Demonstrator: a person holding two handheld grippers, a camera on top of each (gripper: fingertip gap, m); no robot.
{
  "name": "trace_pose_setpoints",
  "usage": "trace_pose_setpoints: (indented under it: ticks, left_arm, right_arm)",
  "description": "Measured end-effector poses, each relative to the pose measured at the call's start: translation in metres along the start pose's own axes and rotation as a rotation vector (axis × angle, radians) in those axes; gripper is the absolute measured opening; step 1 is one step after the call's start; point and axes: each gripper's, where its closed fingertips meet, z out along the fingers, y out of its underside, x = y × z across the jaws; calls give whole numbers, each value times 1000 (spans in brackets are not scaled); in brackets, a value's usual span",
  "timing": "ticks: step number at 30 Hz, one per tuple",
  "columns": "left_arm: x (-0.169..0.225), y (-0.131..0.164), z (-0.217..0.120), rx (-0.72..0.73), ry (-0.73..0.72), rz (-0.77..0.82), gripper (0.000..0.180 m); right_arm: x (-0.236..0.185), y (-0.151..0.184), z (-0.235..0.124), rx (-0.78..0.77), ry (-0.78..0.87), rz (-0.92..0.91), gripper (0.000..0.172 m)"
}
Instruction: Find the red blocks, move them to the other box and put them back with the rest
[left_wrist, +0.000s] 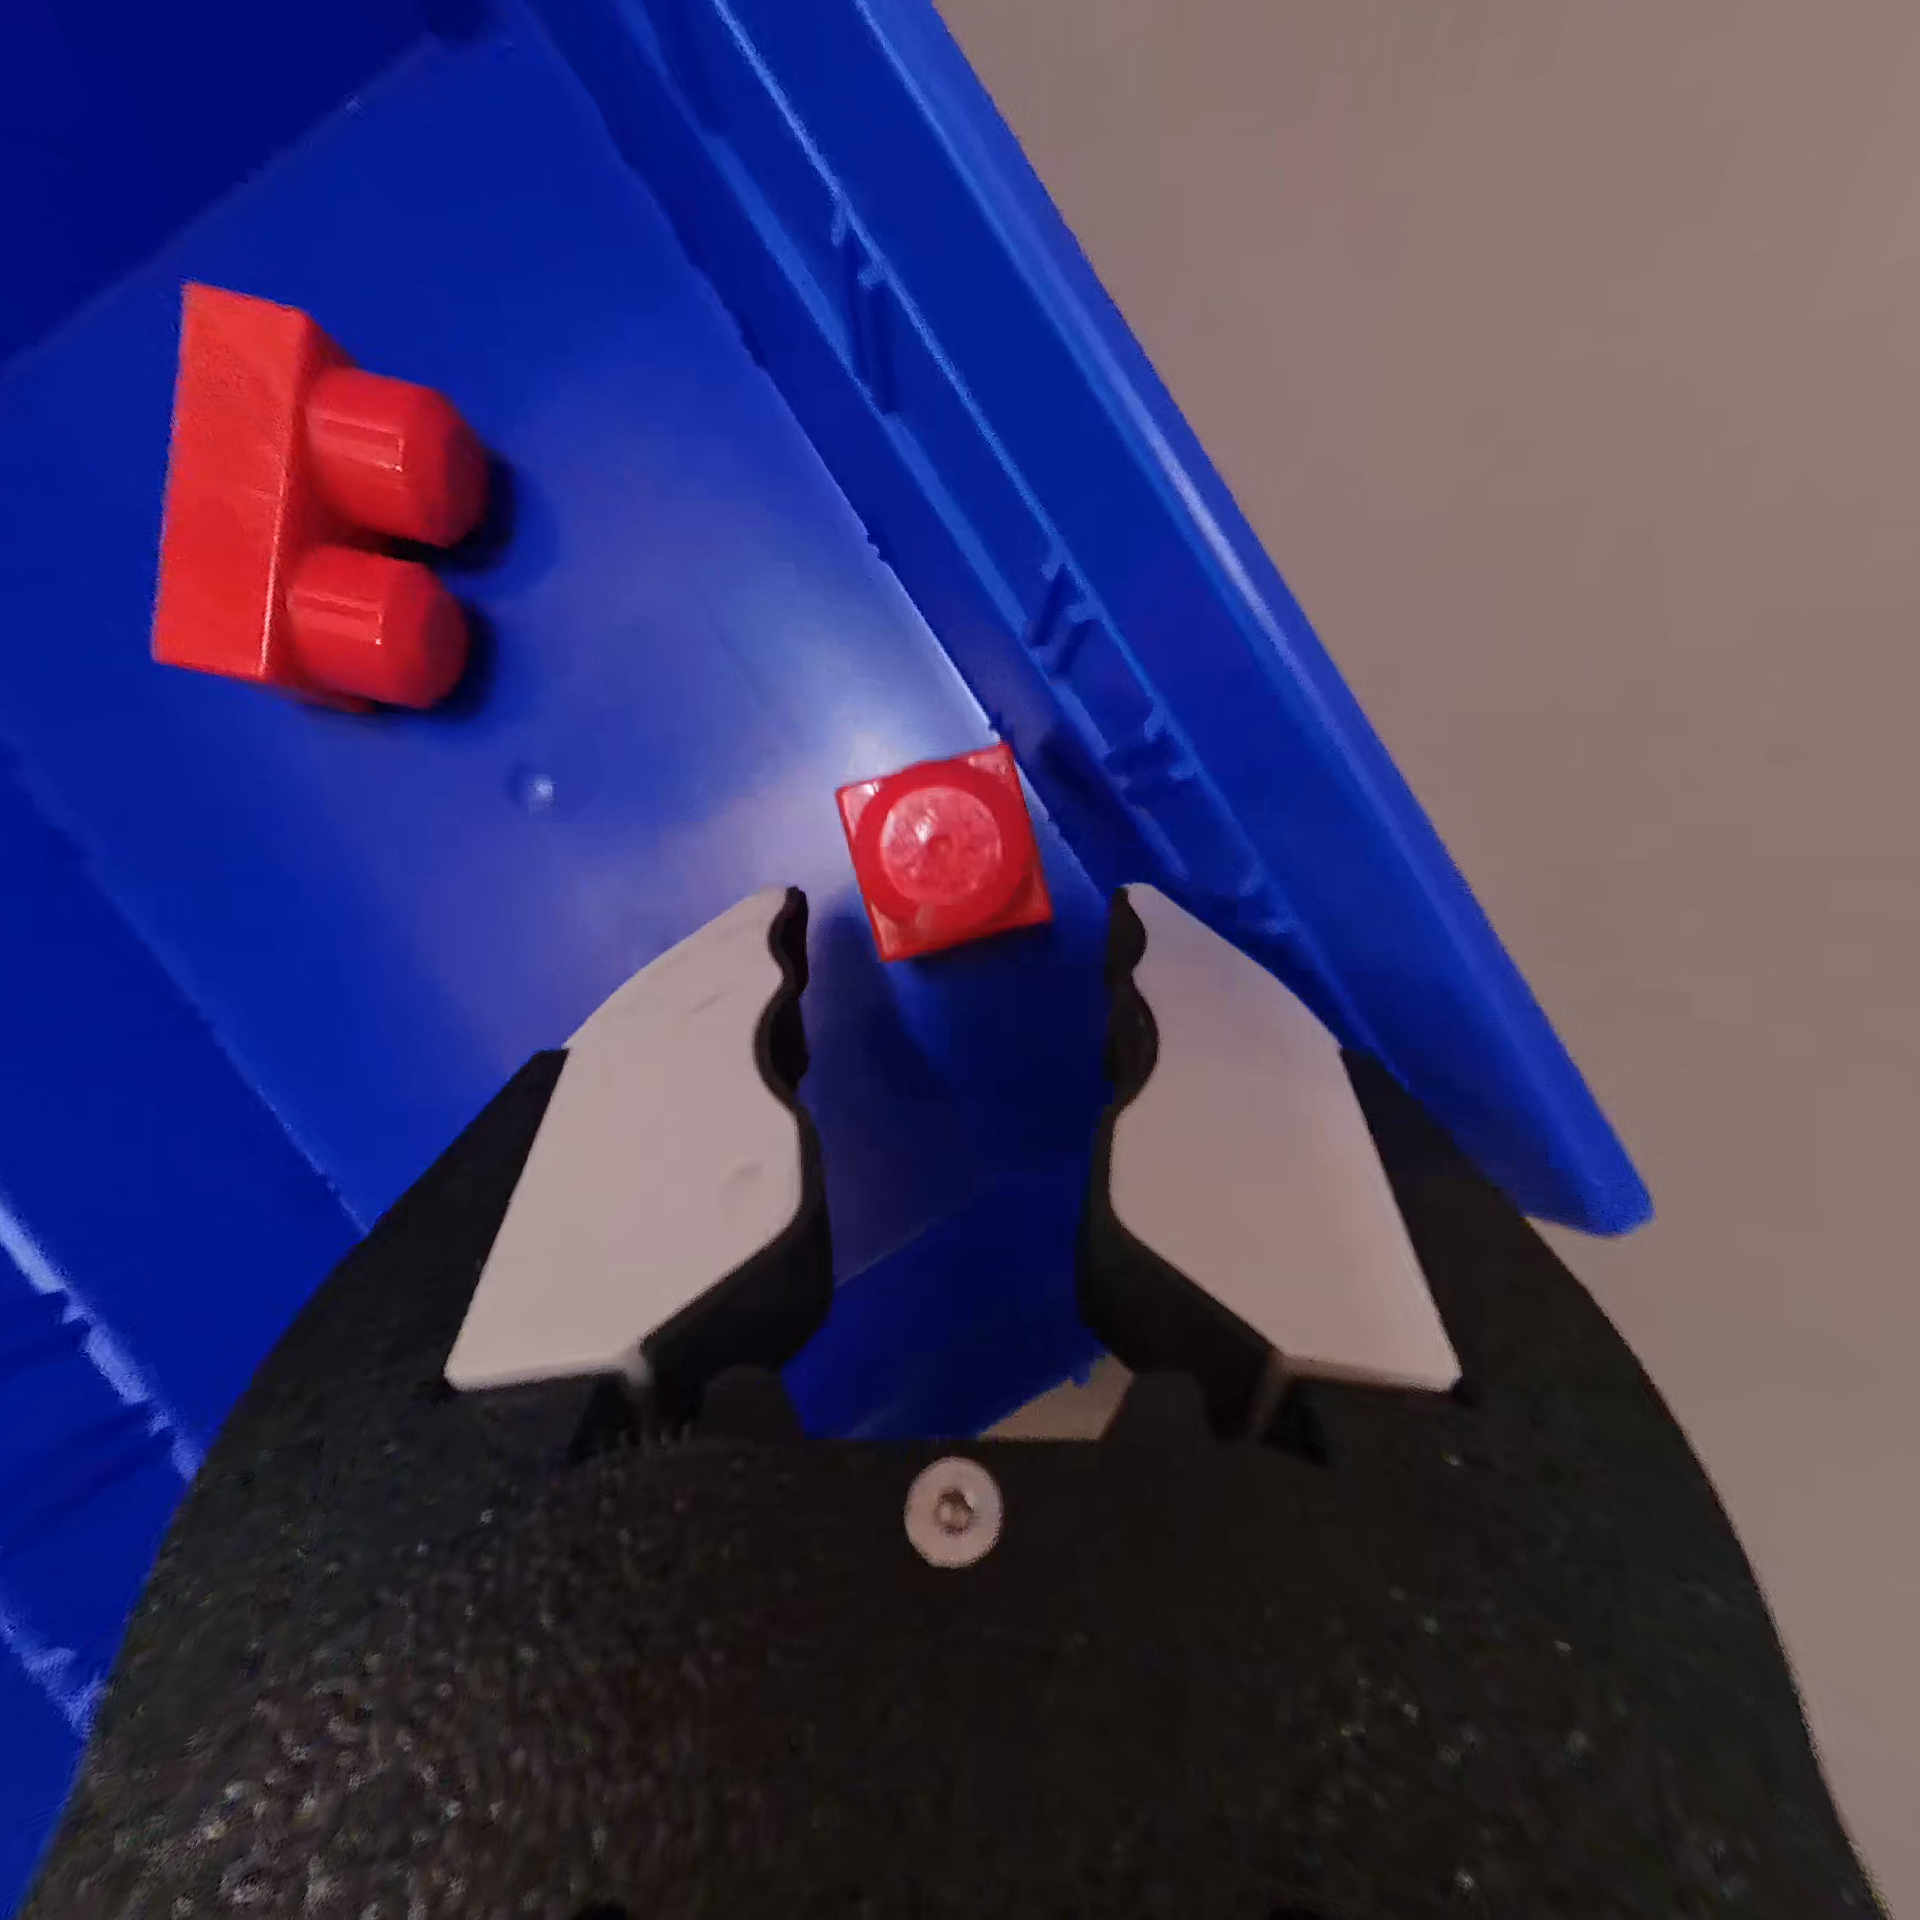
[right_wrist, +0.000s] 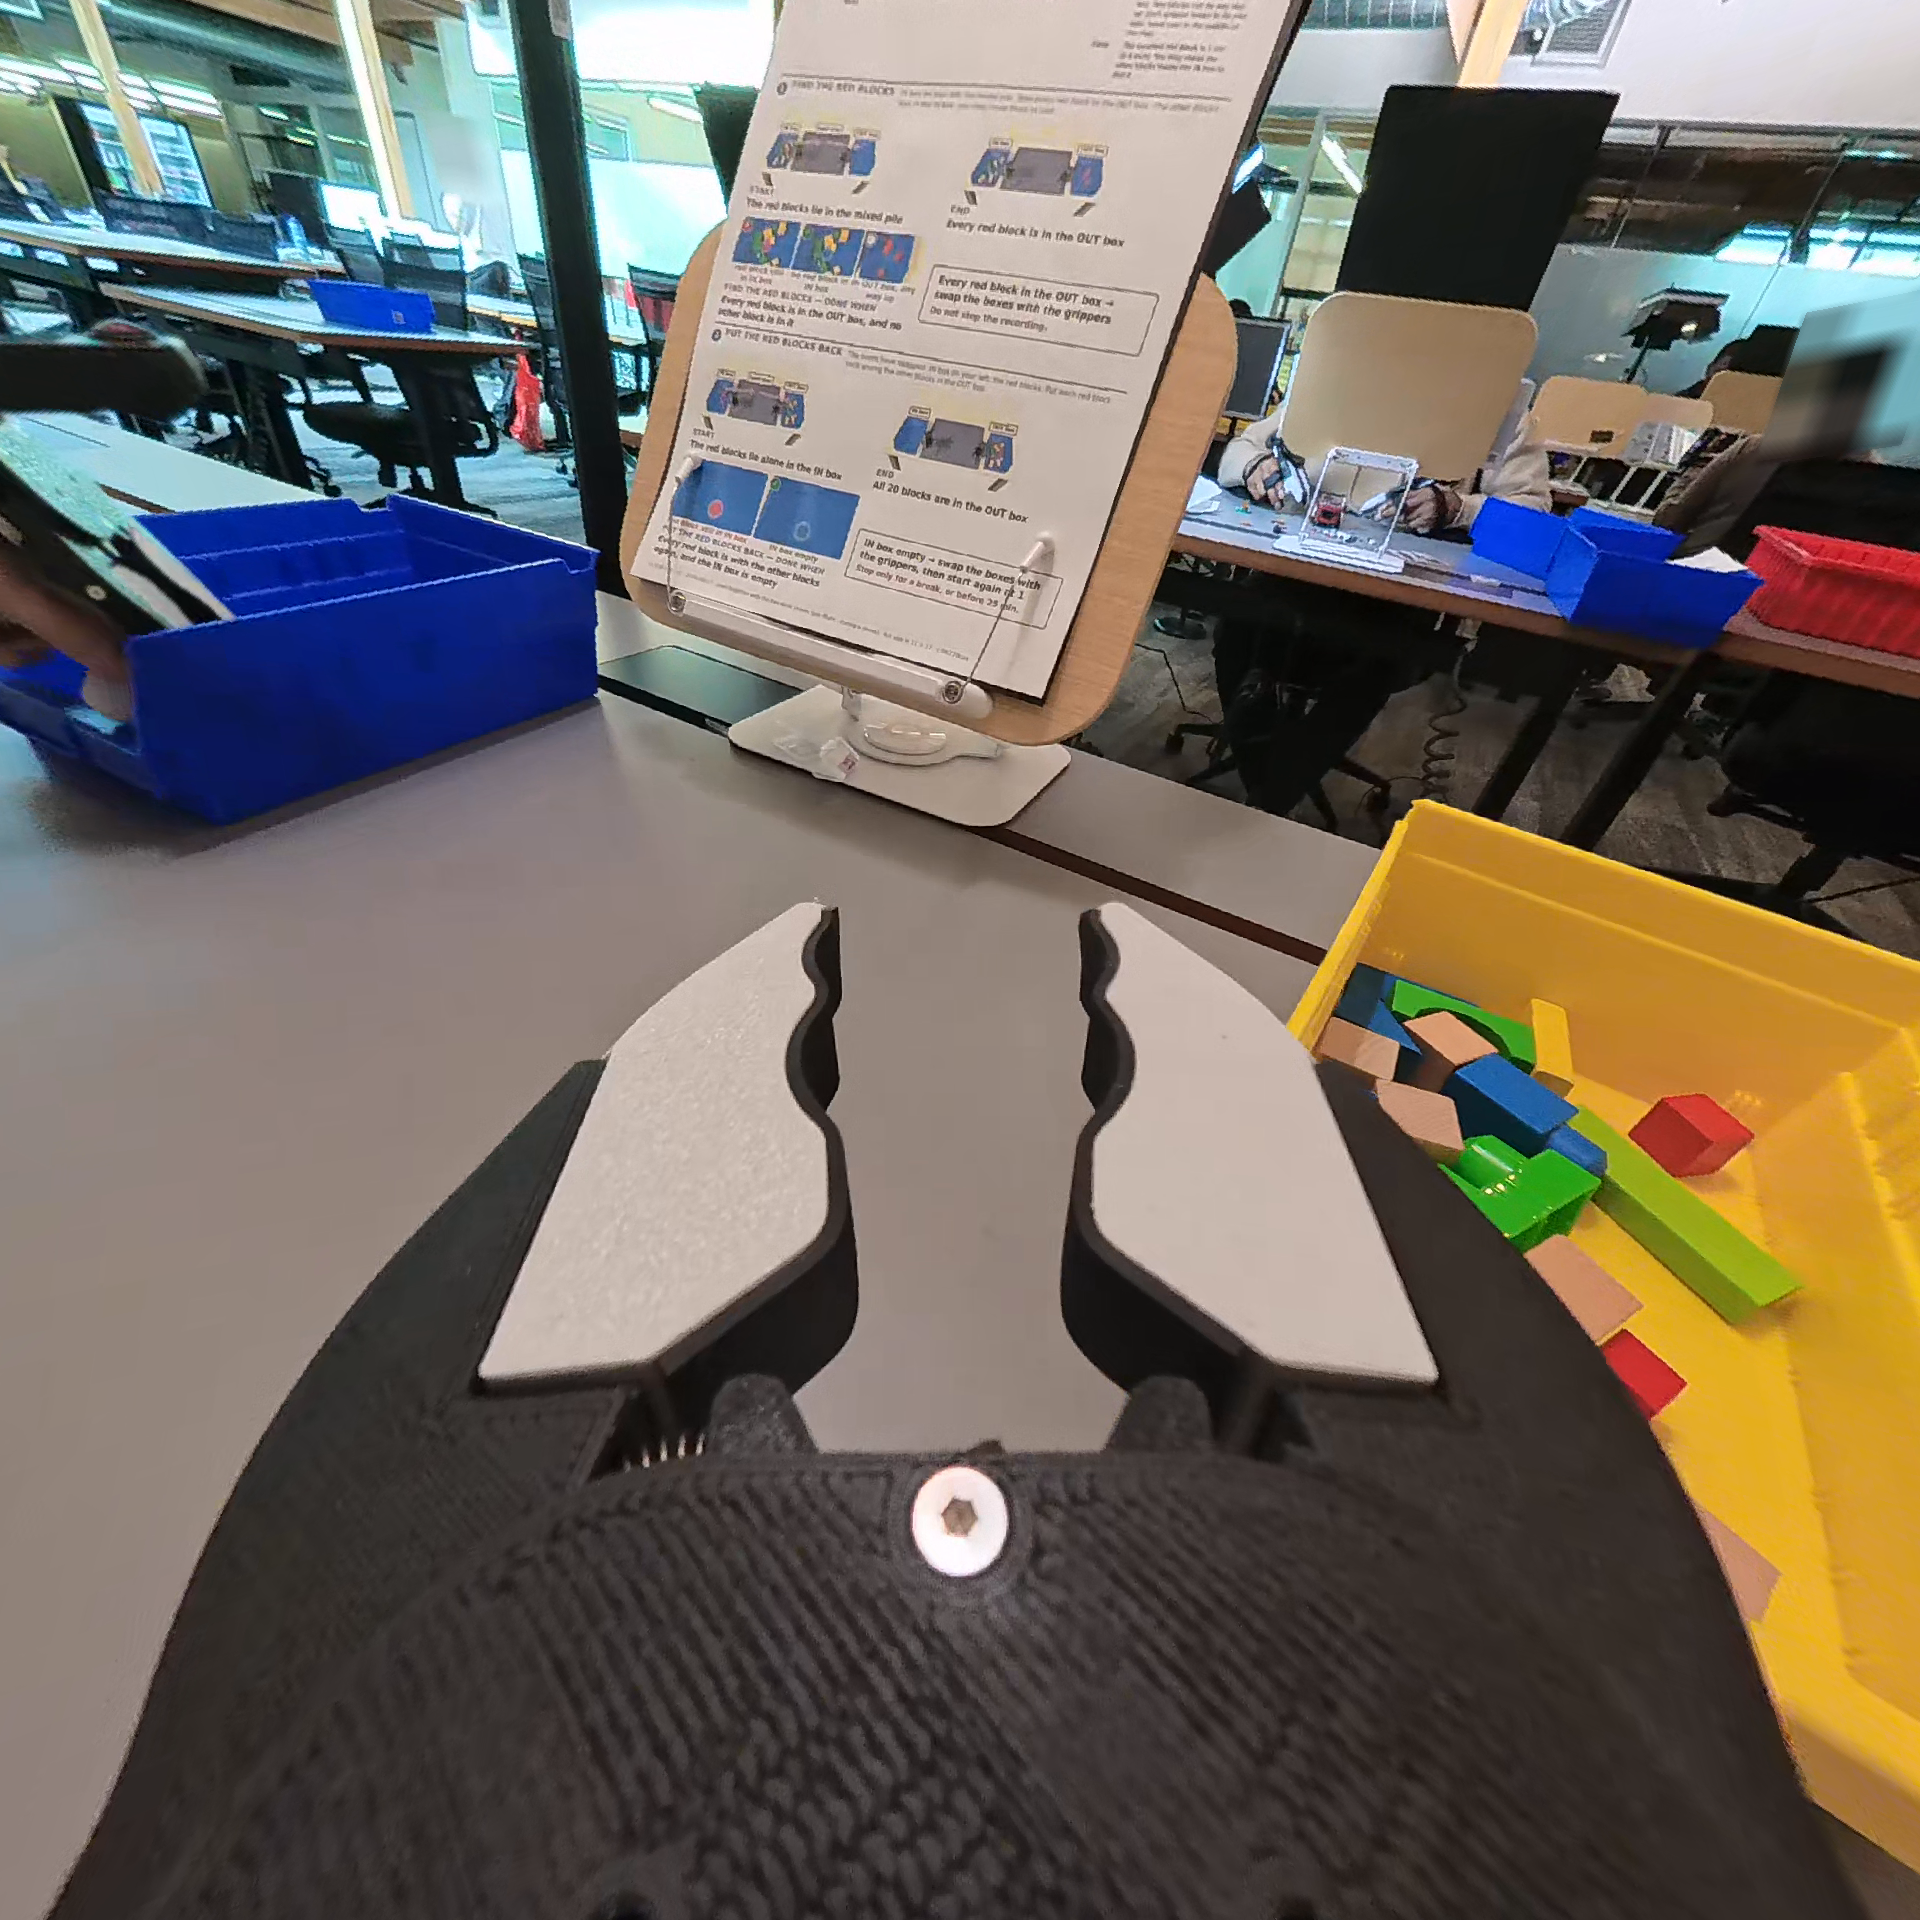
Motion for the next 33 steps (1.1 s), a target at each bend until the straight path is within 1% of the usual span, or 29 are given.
trace_pose_setpoints:
  ticks: [3,6,7,11,14,16,18,19,21,24,28,33]
  left_arm:
    - [-7,-4,5,-11,-16,-35,49]
    - [-4,6,14,-87,20,-79,44]
    - [-5,8,16,-99,24,-97,37]
    - [-12,6,8,-46,-18,-129,37]
    - [-19,-3,-19,53,-59,-114,37]
    - [-21,-15,-48,154,-75,-94,37]
    - [-12,-30,-81,271,-55,-50,36]
    - [-2,-38,-97,334,-30,-15,36]
    - [32,-52,-124,426,68,72,36]
    - [93,-56,-141,456,207,264,36]
    - [166,-46,-132,381,336,503,36]
    - [248,-36,-113,348,504,710,36]
  right_arm:
    - [5,0,-3,6,11,8,44]
    - [8,0,-5,11,17,16,44]
    - [9,-1,-5,13,20,14,44]
    - [11,0,-6,4,29,-1,44]
    - [7,-4,-7,11,25,-26,45]
    - [-1,-6,-6,17,2,-40,45]
    - [-11,-8,-3,19,-32,-35,45]
    - [-19,-9,-2,20,-60,-26,45]
    - [-37,-13,2,36,-130,1,46]
    - [-67,-21,6,69,-234,29,46]
    - [-102,-19,13,61,-331,-33,49]
    - [-149,-9,17,33,-498,-110,51]
